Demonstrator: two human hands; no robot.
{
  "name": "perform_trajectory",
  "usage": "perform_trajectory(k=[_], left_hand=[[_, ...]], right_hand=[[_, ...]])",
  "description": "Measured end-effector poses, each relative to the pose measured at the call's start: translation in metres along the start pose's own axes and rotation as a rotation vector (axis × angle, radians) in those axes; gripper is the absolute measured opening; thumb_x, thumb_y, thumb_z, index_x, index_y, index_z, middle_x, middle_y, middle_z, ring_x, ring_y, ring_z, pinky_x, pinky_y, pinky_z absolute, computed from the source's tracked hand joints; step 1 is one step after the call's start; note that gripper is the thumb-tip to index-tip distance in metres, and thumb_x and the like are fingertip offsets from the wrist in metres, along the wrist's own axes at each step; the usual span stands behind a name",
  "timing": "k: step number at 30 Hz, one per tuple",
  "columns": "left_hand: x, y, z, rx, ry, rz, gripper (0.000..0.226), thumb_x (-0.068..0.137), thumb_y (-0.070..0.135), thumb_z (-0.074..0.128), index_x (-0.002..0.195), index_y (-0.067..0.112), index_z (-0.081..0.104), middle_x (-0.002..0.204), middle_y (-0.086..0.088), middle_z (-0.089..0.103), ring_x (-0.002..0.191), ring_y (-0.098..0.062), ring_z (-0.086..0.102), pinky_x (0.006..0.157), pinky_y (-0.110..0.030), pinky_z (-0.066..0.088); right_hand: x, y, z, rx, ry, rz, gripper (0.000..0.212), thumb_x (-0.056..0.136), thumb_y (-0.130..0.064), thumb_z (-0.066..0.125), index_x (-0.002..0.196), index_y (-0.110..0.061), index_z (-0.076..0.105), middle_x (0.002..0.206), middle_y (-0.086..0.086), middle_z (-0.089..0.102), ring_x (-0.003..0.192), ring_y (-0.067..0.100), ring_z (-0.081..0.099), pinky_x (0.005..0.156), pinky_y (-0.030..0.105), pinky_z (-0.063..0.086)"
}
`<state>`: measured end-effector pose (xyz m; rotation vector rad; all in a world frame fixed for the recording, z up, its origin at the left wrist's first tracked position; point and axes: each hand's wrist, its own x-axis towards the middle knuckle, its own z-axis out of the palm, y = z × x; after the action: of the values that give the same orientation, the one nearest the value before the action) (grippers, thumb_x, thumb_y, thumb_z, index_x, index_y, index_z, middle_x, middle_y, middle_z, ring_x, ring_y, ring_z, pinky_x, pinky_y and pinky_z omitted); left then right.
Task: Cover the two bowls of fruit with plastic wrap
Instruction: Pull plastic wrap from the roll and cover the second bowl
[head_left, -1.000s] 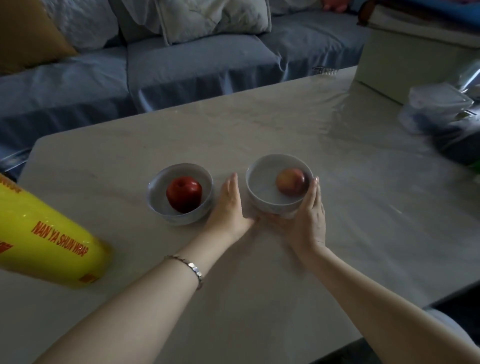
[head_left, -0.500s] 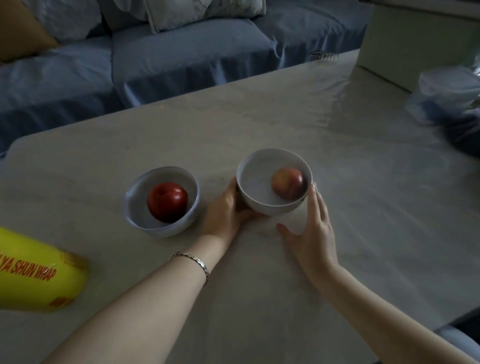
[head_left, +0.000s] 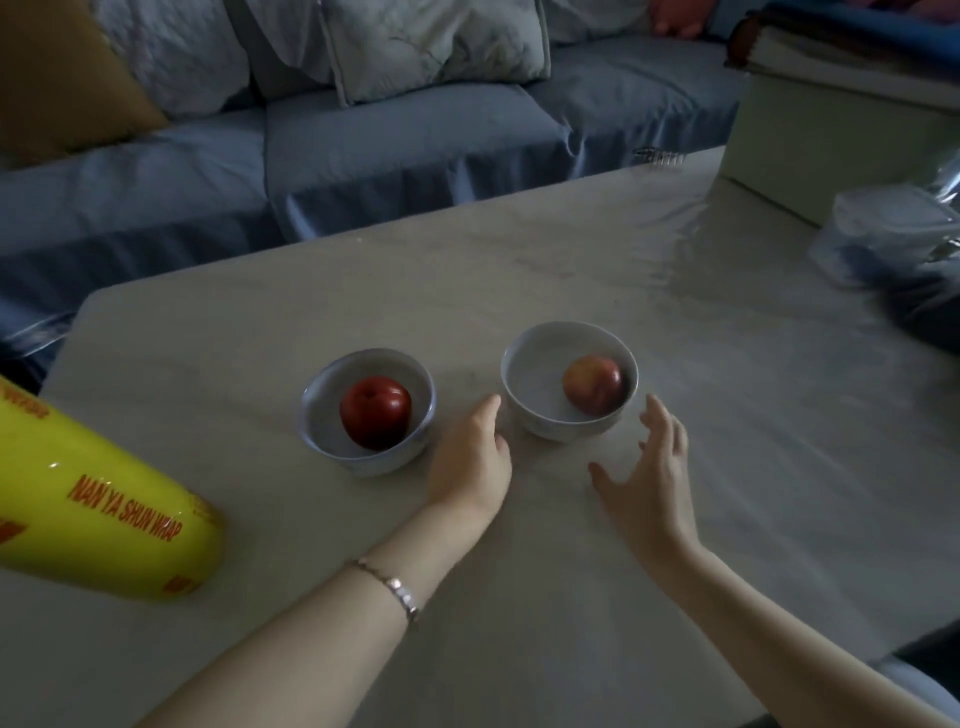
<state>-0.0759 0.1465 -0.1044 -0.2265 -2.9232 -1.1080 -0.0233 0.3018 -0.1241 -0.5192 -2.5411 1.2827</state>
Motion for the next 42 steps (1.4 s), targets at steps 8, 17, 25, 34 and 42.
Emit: perform_trajectory(k=[8, 17, 25, 34, 42], left_hand=[[-0.105, -0.066, -0.097, 0.063, 0.004, -0.125, 0.021, 0.086, 0.016, 0.063, 0.106, 0.016, 0.070, 0.099, -0.001, 0.074, 0.091, -0.018, 0.069, 0.076, -0.027, 0.049], [-0.154, -0.109, -0.168, 0.032, 0.041, -0.280, 0.019, 0.085, 0.017, 0.063, 0.104, 0.016, 0.068, 0.087, 0.003, 0.069, 0.086, -0.015, 0.068, 0.081, -0.031, 0.053], [-0.166, -0.131, -0.191, -0.147, 0.322, -0.554, 0.072, 0.076, 0.027, 0.074, 0.136, 0.008, 0.039, 0.135, -0.014, 0.048, 0.124, -0.029, 0.047, 0.100, -0.039, 0.040], [-0.126, -0.145, -0.205, -0.410, 0.557, -0.365, 0.124, 0.042, 0.054, 0.083, 0.142, 0.032, 0.014, 0.143, -0.002, 0.037, 0.128, -0.020, 0.045, 0.105, -0.049, 0.040], [-0.104, -0.123, -0.212, -0.365, 0.724, -0.366, 0.092, 0.056, 0.026, 0.088, 0.130, 0.018, 0.036, 0.123, -0.001, 0.055, 0.104, -0.015, 0.054, 0.086, -0.027, 0.039]], right_hand=[[-0.029, -0.085, 0.061, 0.268, -0.507, 0.313, 0.053, 0.087, -0.033, 0.057, 0.131, -0.014, 0.037, 0.084, 0.002, 0.061, 0.073, 0.021, 0.064, 0.075, 0.031, 0.056], [-0.015, -0.131, 0.113, 0.631, -0.566, 0.572, 0.029, 0.092, -0.009, 0.050, 0.119, -0.002, 0.045, 0.099, 0.016, 0.054, 0.085, 0.029, 0.059, 0.073, 0.041, 0.055], [-0.046, -0.127, 0.090, 0.517, -0.529, 0.520, 0.019, 0.090, -0.004, 0.048, 0.109, -0.001, 0.049, 0.085, 0.013, 0.056, 0.077, 0.030, 0.061, 0.073, 0.038, 0.058], [-0.098, -0.085, 0.045, 0.477, -0.670, 0.532, 0.030, 0.092, -0.003, 0.046, 0.122, 0.004, 0.045, 0.115, 0.035, 0.056, 0.078, 0.035, 0.064, 0.063, 0.034, 0.060], [-0.103, -0.078, 0.031, 0.064, -0.632, 0.288, 0.041, 0.089, -0.022, 0.056, 0.127, -0.009, 0.046, 0.102, 0.012, 0.064, 0.085, 0.023, 0.063, 0.076, 0.035, 0.049]])
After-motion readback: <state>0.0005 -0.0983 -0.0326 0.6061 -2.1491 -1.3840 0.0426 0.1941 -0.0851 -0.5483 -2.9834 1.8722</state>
